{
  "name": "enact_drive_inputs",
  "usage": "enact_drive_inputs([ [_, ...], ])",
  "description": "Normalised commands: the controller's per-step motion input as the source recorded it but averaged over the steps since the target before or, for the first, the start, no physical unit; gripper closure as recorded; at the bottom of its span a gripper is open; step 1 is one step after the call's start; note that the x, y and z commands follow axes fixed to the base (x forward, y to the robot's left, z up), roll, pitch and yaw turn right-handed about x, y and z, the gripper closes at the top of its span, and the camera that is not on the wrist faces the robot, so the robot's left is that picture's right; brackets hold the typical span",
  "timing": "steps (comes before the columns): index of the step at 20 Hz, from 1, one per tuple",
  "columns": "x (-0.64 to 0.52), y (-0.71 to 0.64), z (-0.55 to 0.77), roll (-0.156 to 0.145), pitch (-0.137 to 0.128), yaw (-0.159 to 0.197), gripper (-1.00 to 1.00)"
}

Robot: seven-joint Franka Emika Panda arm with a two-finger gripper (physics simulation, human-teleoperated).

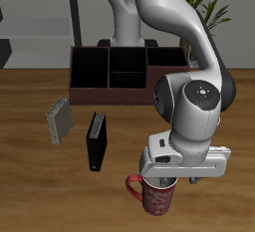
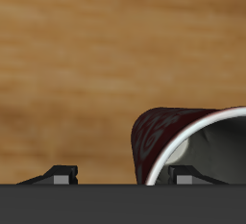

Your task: Place the red mug into the back desk caddy's right compartment and place the yellow book into the back desk caddy's back compartment

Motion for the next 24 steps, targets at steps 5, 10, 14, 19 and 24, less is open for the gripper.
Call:
enact_drive_inputs([
  [5,-0.07,-0.04,-0.03,0.004,0.001,0.008,1.0],
  [10,-0.09,-0.06,0.31,-0.043,-0.039,0.036,1.0],
  [14,-0.18,-0.06,0.35,-0.012,-0.043,0.009,1.0],
  [19,-0.25,-0.1,0.59,-0.02,-0.074,0.002,1.0],
  [24,-0.34,-0.15,0.68,-0.015,-0.067,-0.013,1.0],
])
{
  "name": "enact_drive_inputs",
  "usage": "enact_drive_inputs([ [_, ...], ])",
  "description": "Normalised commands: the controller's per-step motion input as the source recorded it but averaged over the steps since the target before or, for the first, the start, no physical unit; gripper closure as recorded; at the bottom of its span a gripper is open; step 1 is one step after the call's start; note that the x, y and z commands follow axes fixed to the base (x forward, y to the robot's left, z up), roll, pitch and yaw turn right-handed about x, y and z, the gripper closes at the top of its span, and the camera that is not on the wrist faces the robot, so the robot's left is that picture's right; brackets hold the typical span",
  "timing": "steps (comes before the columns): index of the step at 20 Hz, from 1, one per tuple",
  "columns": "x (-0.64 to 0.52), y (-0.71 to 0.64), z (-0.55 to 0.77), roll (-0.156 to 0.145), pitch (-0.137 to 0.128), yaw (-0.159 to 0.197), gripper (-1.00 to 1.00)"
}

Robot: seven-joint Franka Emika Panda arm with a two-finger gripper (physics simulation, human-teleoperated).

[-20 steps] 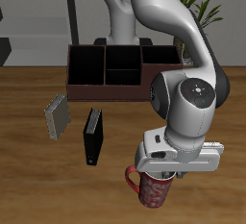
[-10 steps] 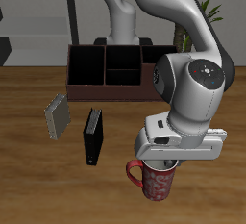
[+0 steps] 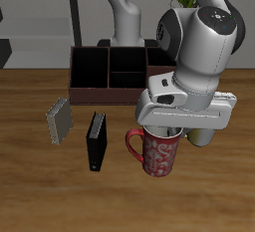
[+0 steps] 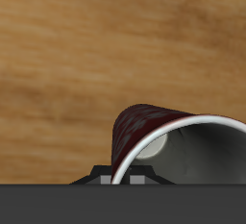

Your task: Place the red mug into the back desk caddy's right compartment and place the yellow book into the back desk caddy's back compartment

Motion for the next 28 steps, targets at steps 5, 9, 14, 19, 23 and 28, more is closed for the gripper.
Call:
enact_drive_inputs([
  [5,-0.41,-0.12,0.66,0.008,-0.071,-0.022,1.0],
  [9,-0.27,-0.14,0.46,-0.019,-0.015,-0.045,1.0],
  [14,-0.38,-0.1,0.45,-0.017,-0.04,-0.008,1.0],
  [19,-0.39,-0.04,0.23,0.003,-0.031,0.004,1.0],
  [23,-0.35,-0.15,0.24,-0.019,-0.035,-0.015,1.0],
  [28,-0.37,-0.17,0.14,-0.005,-0.017,0.019,1.0],
])
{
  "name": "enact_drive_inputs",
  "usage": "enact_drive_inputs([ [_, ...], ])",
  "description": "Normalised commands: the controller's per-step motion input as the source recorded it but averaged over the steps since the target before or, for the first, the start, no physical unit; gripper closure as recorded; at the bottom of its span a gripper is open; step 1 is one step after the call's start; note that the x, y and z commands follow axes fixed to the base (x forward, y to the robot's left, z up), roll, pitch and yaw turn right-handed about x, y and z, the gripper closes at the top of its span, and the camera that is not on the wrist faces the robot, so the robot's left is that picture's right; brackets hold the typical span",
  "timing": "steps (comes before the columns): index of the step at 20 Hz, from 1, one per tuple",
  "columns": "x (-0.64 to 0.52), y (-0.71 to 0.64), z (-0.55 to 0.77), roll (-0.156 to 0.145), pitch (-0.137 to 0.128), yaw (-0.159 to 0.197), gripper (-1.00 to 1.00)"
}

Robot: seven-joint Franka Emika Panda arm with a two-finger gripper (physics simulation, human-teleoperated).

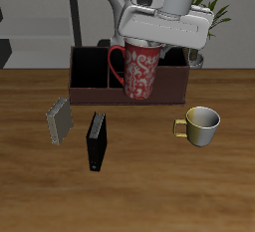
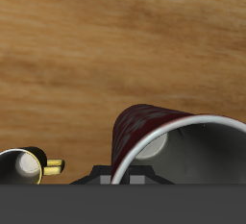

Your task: Place the red mug into the back desk caddy's right compartment and place the yellow book into the back desk caddy's back compartment

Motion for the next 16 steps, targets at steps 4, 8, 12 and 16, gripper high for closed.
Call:
enact_drive_inputs([
  [4,-0.26,-0.11,0.14,-0.008,-0.028,-0.005,1.0],
  [8,-0.46,-0.04,0.1,0.037,-0.02,0.02,1.0],
  [12,-0.54,-0.07,0.25,0.026,-0.027,-0.002,1.0],
  [16,-0.47,-0.05,0.2,0.005,-0.017,-0.014,1.0],
])
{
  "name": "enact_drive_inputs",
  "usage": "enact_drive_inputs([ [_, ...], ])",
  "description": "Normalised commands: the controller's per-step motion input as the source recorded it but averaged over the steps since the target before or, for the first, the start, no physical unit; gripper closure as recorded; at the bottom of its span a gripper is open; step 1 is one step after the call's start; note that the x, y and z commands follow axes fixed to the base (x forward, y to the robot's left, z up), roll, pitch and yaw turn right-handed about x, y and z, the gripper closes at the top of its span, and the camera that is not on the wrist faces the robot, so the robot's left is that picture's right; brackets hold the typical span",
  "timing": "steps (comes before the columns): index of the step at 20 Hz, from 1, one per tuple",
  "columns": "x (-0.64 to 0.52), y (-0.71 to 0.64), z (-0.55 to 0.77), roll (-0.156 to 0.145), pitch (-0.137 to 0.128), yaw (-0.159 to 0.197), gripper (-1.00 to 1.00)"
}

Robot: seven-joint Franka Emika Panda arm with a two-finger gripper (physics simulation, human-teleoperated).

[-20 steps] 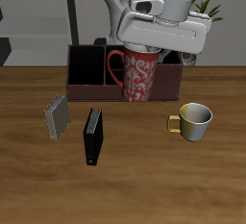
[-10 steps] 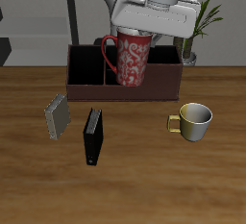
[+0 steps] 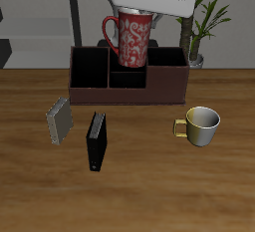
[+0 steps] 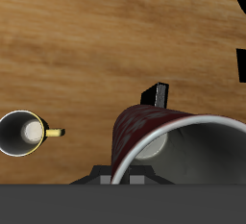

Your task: Place the red mug into the back desk caddy's right compartment and place the yellow book into the back desk caddy's back compartment

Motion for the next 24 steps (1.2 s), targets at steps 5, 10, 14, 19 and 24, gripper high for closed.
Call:
enact_drive_inputs([
  [5,-0.64,0.14,0.17,-0.022,-0.015,-0.053,1.0],
  [10,-0.52,0.35,0.02,0.002,-0.005,-0.027,1.0],
  [14,-0.48,0.3,0.0,-0.004,0.001,-0.039,1.0],
  [19,-0.53,0.18,-0.03,0.009,0.001,-0.085,1.0],
  [24,-0.51,0.26,-0.1,0.054,-0.003,0.017,1.0],
])
